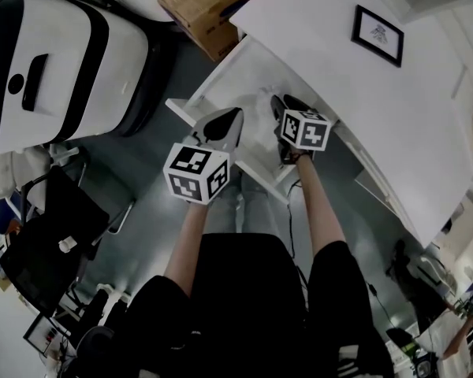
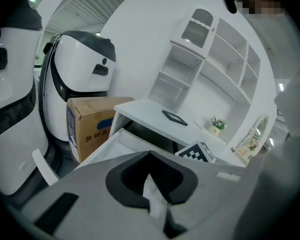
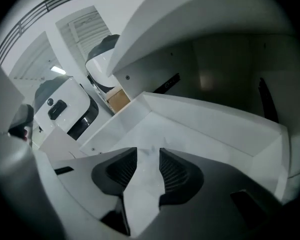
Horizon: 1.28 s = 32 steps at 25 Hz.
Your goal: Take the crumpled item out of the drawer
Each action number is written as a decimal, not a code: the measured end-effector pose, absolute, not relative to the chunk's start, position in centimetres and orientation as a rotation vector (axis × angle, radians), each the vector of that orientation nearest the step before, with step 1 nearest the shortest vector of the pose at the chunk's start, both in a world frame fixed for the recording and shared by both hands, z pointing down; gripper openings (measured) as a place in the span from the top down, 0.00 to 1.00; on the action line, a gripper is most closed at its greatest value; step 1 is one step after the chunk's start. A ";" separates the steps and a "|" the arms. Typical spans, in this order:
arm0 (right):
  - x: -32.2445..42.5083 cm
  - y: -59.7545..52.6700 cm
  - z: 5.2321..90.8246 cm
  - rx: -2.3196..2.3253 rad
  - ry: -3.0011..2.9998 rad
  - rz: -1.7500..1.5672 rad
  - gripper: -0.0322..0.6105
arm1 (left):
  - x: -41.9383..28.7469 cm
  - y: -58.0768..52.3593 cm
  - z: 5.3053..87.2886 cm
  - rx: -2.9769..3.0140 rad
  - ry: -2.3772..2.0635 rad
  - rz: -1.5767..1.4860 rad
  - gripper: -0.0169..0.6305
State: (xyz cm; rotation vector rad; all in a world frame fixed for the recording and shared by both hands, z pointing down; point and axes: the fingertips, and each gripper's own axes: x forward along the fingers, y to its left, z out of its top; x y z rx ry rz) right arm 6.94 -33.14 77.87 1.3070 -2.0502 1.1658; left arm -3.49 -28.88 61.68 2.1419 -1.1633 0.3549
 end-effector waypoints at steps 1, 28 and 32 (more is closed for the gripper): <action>6.9 -33.3 78.1 1.312 -2.037 1.164 0.75 | -3.5 -28.8 61.7 2.139 -1.159 0.351 0.98; 6.6 -34.0 82.4 1.286 -1.862 1.192 0.83 | -3.4 -29.8 61.9 2.131 -1.152 0.345 0.98; 6.6 -33.4 81.8 1.284 -1.873 1.206 0.85 | -3.4 -29.9 62.0 2.135 -1.152 0.354 0.98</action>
